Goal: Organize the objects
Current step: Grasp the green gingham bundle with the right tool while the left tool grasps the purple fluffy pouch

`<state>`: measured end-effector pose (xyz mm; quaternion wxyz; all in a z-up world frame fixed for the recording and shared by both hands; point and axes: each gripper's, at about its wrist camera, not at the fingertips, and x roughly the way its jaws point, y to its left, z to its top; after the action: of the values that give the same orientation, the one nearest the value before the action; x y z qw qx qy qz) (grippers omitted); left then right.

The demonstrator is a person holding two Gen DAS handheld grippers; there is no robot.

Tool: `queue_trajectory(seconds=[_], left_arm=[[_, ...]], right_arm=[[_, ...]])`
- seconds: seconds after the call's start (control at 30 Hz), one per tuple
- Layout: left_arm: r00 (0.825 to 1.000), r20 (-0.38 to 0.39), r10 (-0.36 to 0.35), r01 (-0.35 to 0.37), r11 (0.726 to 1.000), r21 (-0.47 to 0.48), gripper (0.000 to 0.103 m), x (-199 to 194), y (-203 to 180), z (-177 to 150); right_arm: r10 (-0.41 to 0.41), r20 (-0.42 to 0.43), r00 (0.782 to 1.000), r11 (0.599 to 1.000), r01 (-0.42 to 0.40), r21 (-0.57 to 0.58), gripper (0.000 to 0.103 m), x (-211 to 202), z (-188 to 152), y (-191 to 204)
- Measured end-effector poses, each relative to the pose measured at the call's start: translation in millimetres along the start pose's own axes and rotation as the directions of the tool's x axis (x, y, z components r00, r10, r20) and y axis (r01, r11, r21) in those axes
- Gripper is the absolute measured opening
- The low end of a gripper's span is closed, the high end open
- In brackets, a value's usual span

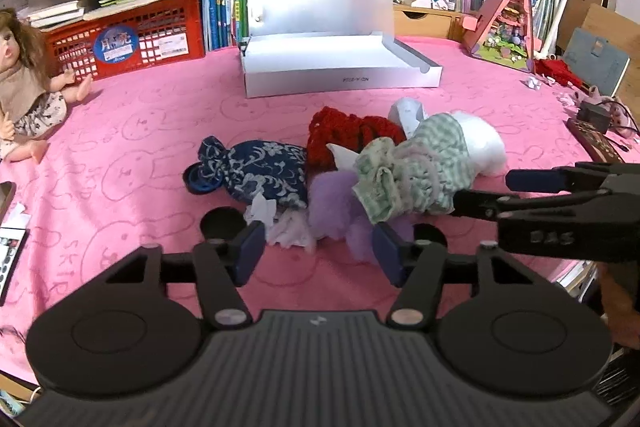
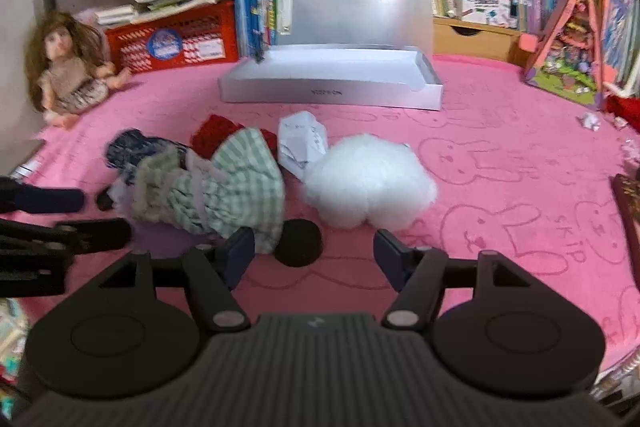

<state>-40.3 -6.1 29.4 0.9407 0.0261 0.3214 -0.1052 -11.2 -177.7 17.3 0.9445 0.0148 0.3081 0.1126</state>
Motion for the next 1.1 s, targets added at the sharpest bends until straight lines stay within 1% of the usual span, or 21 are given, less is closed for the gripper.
queue_trajectory(seconds=[0.1, 0.17, 0.23, 0.33, 0.43, 0.63, 0.7, 0.73, 0.8, 0.87, 1.0, 1.1], left_arm=[[1.000, -0.010, -0.014, 0.014, 1.000, -0.006, 0.061, 3.0, 0.1, -0.1], [1.000, -0.007, -0.007, 0.007, 1.000, -0.003, 0.061, 2.7, 0.7, 0.0], [1.000, -0.008, -0.003, 0.003, 1.000, -0.004, 0.061, 1.9, 2.4, 0.4], [1.000, -0.014, -0.008, 0.008, 1.000, 0.001, 0.061, 1.3, 4.6, -0.7], [1.000, -0.021, -0.011, 0.011, 1.000, 0.007, 0.062, 1.6, 4.6, -2.9], [1.000, -0.017, -0.024, 0.024, 1.000, 0.015, 0.062, 3.2, 2.2, -4.3], [0.999, -0.018, -0.027, 0.028, 1.000, 0.013, 0.062, 4.8, 2.1, -4.0], [0.999, -0.017, -0.029, 0.029, 1.000, 0.011, 0.062, 5.2, 1.7, -4.1], [0.999, -0.018, -0.033, 0.033, 0.999, 0.009, 0.062, 6.9, 1.3, -3.8], [0.999, -0.018, -0.036, 0.036, 0.999, 0.009, 0.062, 7.7, 0.7, -3.8], [0.999, -0.017, -0.041, 0.042, 0.999, 0.010, 0.062, 9.1, -1.2, -3.2], [0.999, -0.016, -0.043, 0.043, 0.999, 0.009, 0.062, 9.4, -1.7, -2.5]], right_arm=[[0.074, 0.006, 0.997, 0.997, -0.074, 0.032, 0.085, -5.3, 6.3, -2.6], [0.121, 0.009, 0.993, 0.992, -0.121, 0.045, 0.089, -5.1, 10.9, -0.7], [0.149, 0.019, 0.989, 0.988, -0.150, 0.047, 0.093, -2.7, 15.4, 6.0], [0.168, 0.018, 0.986, 0.985, -0.169, 0.023, 0.095, 5.3, 22.0, 19.3], [0.195, -0.008, 0.981, 0.981, -0.195, 0.013, 0.096, 16.1, 28.3, 29.9], [0.197, -0.047, 0.979, 0.980, -0.196, 0.032, 0.096, 28.0, 33.3, 33.7], [0.200, -0.057, 0.978, 0.979, -0.198, 0.041, 0.087, 29.3, 33.4, 31.8], [0.205, -0.063, 0.977, 0.978, -0.203, 0.044, 0.085, 30.1, 33.7, 31.0], [0.229, -0.073, 0.971, 0.973, -0.225, 0.054, 0.078, 29.5, 32.8, 29.0], [0.232, -0.072, 0.970, 0.972, -0.229, 0.050, 0.074, 28.1, 32.2, 29.9], [0.242, -0.056, 0.969, 0.969, -0.240, 0.052, 0.062, 24.0, 33.8, 29.8], [0.237, -0.051, 0.970, 0.971, -0.235, 0.054, 0.058, 21.7, 35.6, 29.9]])
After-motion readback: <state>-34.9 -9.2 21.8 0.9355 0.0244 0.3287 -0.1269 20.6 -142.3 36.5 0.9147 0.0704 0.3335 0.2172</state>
